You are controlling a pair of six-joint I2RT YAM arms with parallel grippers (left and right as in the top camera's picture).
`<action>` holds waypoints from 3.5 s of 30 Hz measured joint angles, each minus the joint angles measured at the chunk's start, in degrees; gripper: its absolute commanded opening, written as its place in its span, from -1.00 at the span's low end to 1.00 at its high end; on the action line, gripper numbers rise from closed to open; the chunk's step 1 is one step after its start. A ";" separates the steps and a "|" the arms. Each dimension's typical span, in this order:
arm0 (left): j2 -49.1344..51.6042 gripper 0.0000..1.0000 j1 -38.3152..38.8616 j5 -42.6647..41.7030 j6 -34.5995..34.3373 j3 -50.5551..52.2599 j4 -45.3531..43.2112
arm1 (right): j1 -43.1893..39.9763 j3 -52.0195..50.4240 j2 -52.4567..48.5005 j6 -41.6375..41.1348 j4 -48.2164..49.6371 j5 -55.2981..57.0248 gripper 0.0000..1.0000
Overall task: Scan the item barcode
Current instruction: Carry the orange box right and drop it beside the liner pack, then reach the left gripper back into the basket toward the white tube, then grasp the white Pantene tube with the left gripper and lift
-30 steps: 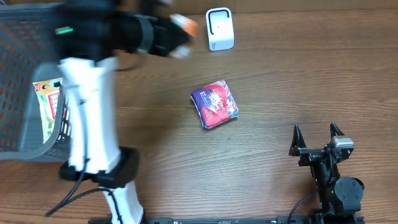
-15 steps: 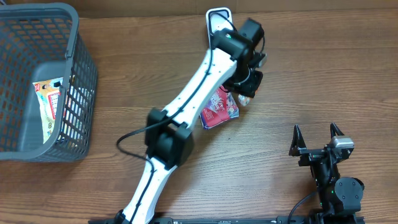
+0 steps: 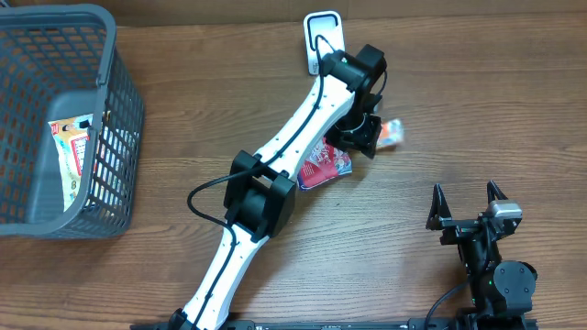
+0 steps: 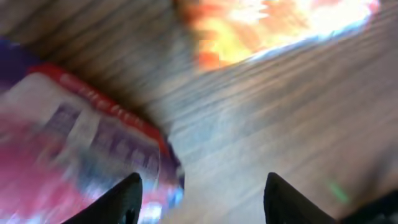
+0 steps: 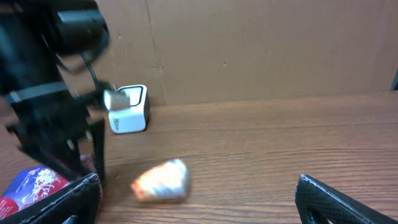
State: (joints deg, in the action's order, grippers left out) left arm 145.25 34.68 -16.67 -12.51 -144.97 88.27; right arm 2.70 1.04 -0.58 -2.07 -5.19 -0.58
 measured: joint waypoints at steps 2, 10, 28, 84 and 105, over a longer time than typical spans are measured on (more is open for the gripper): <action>0.00 0.13 -1.14 -0.02 0.00 -6.19 3.52 | 0.00 0.00 0.00 -0.04 0.02 -0.02 1.00; -5.46 0.42 -9.62 -0.26 0.57 -25.83 8.22 | 0.02 0.00 0.00 0.00 0.02 -0.02 1.00; -35.12 0.99 -65.46 2.38 3.50 -24.72 8.24 | 0.02 0.00 0.00 -0.02 0.02 0.00 1.00; -23.41 -0.90 -73.16 5.95 11.65 49.31 -19.61 | 0.00 0.00 0.00 -0.02 0.02 -0.02 1.00; -22.18 -0.92 -73.18 3.98 10.56 -1.22 8.41 | 0.02 0.00 0.00 0.00 0.02 -0.02 1.00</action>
State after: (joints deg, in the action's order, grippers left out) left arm 123.07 -38.50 -12.69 -1.96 -146.19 96.68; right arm 2.72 1.04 -0.58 -2.07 -5.17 -0.60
